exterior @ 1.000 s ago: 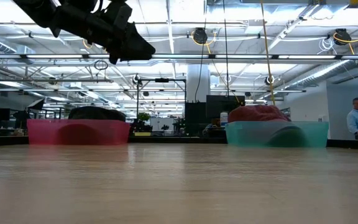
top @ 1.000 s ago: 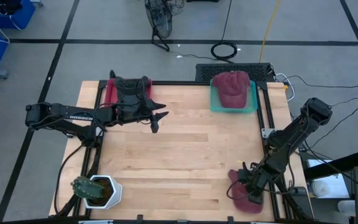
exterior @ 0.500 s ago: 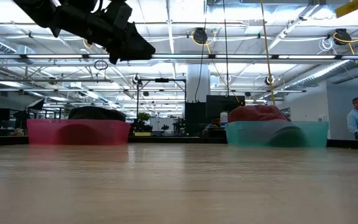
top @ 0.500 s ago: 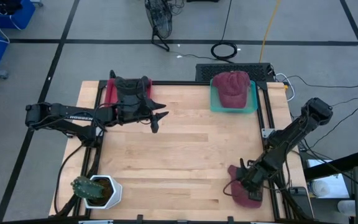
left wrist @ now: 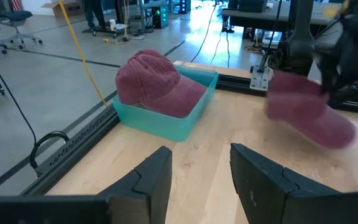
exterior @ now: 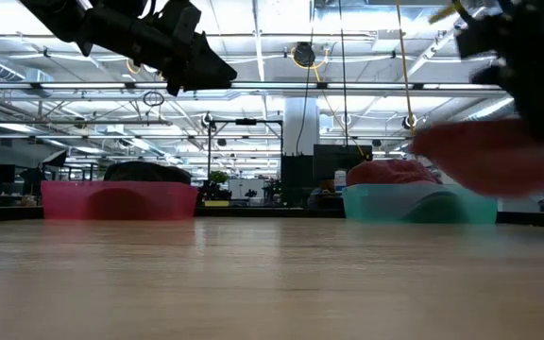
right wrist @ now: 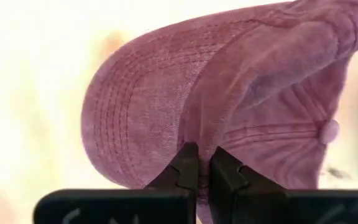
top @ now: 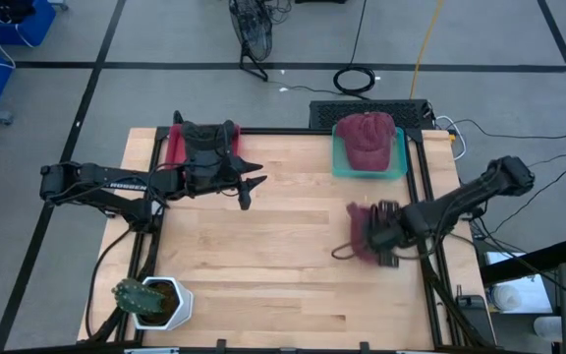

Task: Pick & Place hat
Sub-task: Put the red cap into the green bin

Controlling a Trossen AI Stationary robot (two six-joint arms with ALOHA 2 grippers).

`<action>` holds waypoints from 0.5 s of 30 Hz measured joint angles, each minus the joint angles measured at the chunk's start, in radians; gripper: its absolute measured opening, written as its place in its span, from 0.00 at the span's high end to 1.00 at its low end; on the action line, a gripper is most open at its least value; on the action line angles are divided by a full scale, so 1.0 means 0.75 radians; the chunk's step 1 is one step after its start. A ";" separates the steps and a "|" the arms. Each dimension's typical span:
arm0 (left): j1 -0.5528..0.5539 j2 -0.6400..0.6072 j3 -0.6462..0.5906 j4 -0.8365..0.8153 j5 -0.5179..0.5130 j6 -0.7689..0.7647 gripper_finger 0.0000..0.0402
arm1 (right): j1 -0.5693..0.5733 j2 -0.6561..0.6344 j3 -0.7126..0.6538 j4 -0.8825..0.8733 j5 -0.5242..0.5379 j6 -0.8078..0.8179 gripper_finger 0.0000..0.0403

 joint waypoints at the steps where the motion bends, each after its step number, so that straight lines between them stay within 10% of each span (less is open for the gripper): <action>1: 0.000 0.000 0.000 -0.001 0.000 0.000 0.59 | -0.025 0.000 0.054 -0.072 0.096 -0.048 0.98; 6: 0.000 0.000 0.000 -0.001 0.000 -0.001 0.59 | -0.151 -0.001 0.251 -0.198 0.540 -0.319 0.99; 15: 0.000 0.000 0.000 -0.026 0.000 -0.009 0.59 | -0.594 0.001 0.290 -0.188 0.752 -0.850 0.99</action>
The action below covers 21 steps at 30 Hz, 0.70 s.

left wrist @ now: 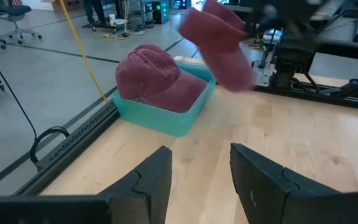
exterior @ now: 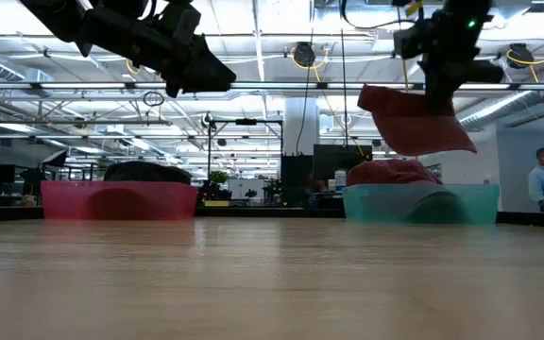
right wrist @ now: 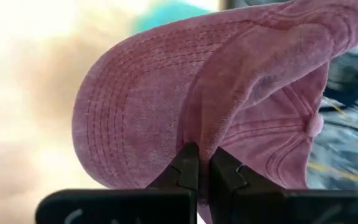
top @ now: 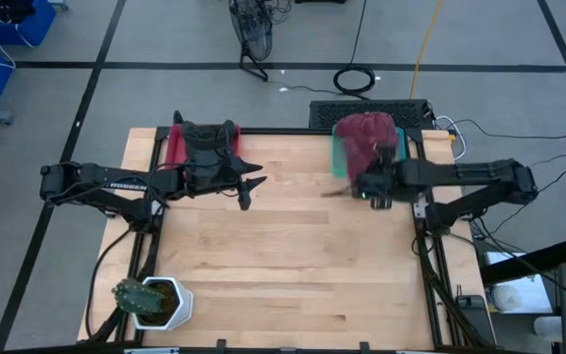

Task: Pick & Place hat
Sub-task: Put the red cap into the green bin

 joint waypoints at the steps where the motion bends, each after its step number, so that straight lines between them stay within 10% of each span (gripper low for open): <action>1: 0.000 0.000 0.000 -0.001 0.000 0.000 0.59 | -0.050 0.000 0.000 0.012 0.044 -0.046 0.99; 10: 0.000 0.000 0.000 -0.001 0.000 0.007 0.59 | -0.423 0.000 -0.030 0.404 -0.007 -0.563 0.99; 21: 0.000 0.000 0.000 -0.018 0.000 0.006 0.59 | -0.618 -0.001 -0.275 0.607 -0.064 -0.663 0.99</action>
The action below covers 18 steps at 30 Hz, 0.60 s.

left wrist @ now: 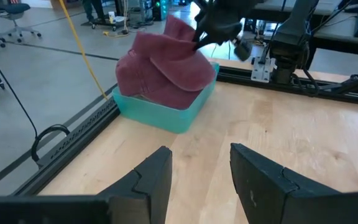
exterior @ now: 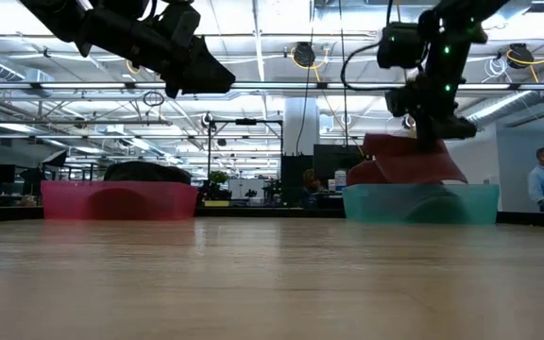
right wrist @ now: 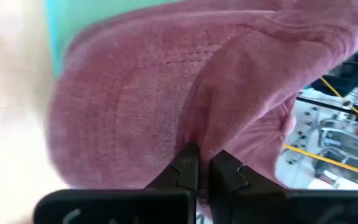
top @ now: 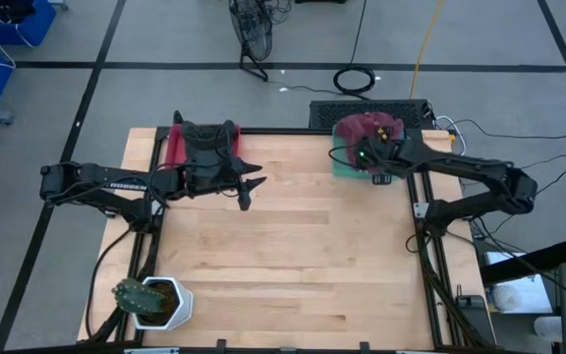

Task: Pick & Place hat
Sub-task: Put the red cap into the green bin

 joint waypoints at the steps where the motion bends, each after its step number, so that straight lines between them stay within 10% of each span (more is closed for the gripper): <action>1: 0.000 0.000 0.000 0.000 0.000 -0.006 0.59 | -0.008 -0.001 -0.031 0.045 0.001 -0.020 0.98; 18: 0.000 0.000 0.000 -0.006 0.000 -0.003 0.59 | -0.025 0.001 -0.248 0.576 0.219 -0.234 0.87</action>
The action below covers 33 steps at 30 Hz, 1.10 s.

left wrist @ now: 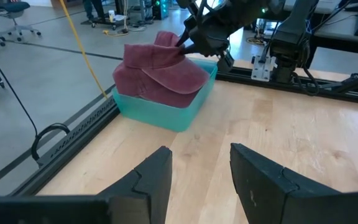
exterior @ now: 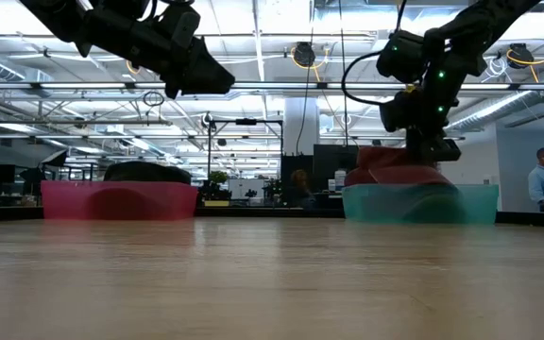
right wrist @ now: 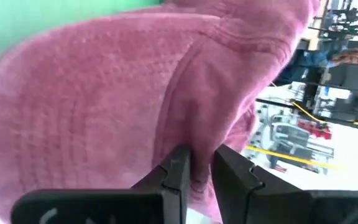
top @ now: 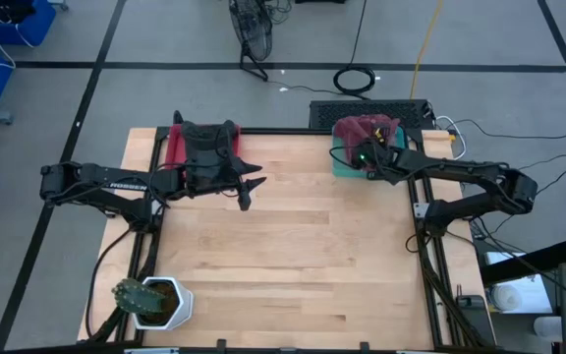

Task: Pick & Place hat
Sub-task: Put the red cap into the green bin

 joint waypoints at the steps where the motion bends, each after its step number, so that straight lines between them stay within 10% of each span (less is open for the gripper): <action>1: 0.000 0.000 0.000 -0.004 0.000 0.000 0.59 | 0.000 0.000 0.000 0.002 -0.016 0.012 0.88; 20: 0.000 0.000 0.000 -0.023 0.000 -0.001 0.59 | 0.113 -0.178 -0.001 0.034 0.132 0.233 0.66; 33: 0.000 0.001 0.000 -0.027 0.000 -0.021 0.59 | 0.139 -0.457 0.000 -0.288 -0.550 1.293 0.71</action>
